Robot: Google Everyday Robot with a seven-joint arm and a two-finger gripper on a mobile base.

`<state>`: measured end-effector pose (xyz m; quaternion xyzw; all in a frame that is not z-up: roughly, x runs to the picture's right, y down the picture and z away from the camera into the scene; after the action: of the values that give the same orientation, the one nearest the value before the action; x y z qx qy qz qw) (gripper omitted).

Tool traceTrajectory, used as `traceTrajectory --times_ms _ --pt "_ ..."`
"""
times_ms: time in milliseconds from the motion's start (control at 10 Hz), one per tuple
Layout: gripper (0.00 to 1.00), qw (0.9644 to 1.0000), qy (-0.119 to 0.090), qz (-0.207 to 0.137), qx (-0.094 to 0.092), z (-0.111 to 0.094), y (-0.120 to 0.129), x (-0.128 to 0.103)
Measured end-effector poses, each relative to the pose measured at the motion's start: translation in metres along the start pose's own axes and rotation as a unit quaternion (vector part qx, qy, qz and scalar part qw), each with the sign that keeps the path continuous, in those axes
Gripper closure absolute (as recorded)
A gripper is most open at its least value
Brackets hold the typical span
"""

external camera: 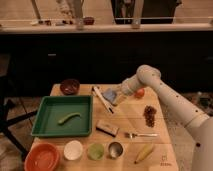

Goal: Place sponge in purple bowl

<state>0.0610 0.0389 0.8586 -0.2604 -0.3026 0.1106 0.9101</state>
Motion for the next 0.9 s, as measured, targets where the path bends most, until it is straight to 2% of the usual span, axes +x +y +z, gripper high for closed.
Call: traceTrajectory --times_ms 100,500,700,900 --pt "1.0 0.9998 0.002 -0.021 0.004 0.003 -0.004 -0.008" --pt "1.0 0.9979 0.011 -0.061 0.018 0.008 -0.016 -0.025" --pt "1.0 0.9965 0.018 -0.076 0.031 0.009 -0.024 -0.032" --pt "1.0 0.9946 0.02 -0.095 0.036 0.018 -0.032 -0.048"
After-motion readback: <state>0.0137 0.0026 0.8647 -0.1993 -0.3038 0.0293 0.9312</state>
